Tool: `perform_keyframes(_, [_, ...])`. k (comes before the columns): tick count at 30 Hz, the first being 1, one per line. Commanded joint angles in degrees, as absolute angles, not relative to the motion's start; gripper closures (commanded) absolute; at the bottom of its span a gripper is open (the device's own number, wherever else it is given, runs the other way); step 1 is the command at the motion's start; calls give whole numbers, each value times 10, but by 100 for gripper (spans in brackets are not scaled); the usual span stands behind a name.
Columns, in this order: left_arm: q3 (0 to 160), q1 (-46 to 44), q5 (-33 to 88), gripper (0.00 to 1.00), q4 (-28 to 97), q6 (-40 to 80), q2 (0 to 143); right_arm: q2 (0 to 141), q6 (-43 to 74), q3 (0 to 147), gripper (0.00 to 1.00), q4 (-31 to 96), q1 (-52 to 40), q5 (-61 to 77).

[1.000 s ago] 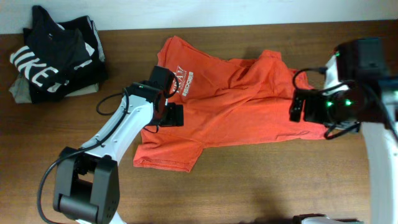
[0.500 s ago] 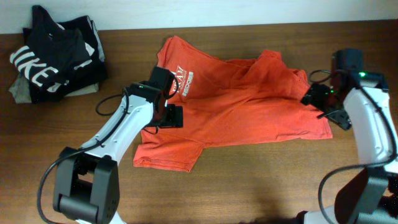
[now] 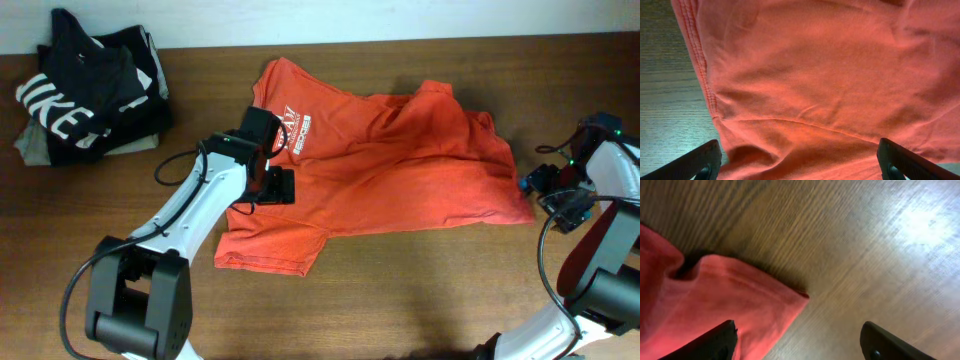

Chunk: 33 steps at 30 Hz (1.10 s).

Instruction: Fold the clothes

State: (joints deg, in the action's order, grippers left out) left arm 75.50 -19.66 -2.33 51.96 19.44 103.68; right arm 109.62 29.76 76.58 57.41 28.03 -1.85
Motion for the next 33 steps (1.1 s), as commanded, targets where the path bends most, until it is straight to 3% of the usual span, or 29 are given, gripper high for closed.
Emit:
perform_keyframes(1, [750, -199, -23, 1, 519, 188, 1042, 1101, 299, 710, 18, 526, 277, -15])
perform_keyframes(12, [750, -199, -23, 1, 519, 188, 1042, 1101, 298, 673, 23, 441, 277, 9])
perform_keyframes(13, [750, -199, -23, 1, 519, 188, 1042, 1101, 298, 673, 30, 441, 277, 8])
perform_keyframes(15, [750, -199, -23, 1, 519, 188, 1042, 1101, 299, 673, 60, 443, 277, 9])
perform_keyframes(17, [750, -199, -23, 1, 520, 188, 1042, 1101, 299, 673, 79, 445, 277, 9])
perform_keyframes(18, [750, -199, -23, 1, 521, 188, 1042, 1101, 299, 673, 93, 446, 277, 9])
perform_keyframes(19, [750, -199, -23, 1, 523, 188, 1042, 1101, 299, 673, 96, 446, 278, 9])
perform_keyframes(26, [750, -183, -28, 1, 595, 183, 1042, 1100, 301, 717, 96, 472, 307, 10])
perform_keyframes(30, [750, -112, -22, 1, 608, 180, 1042, 1100, 289, 725, 96, 491, 345, 13])
perform_keyframes(33, [749, -83, 85, 1, 591, 72, 1042, 1100, 257, 724, 96, 494, 351, 22])
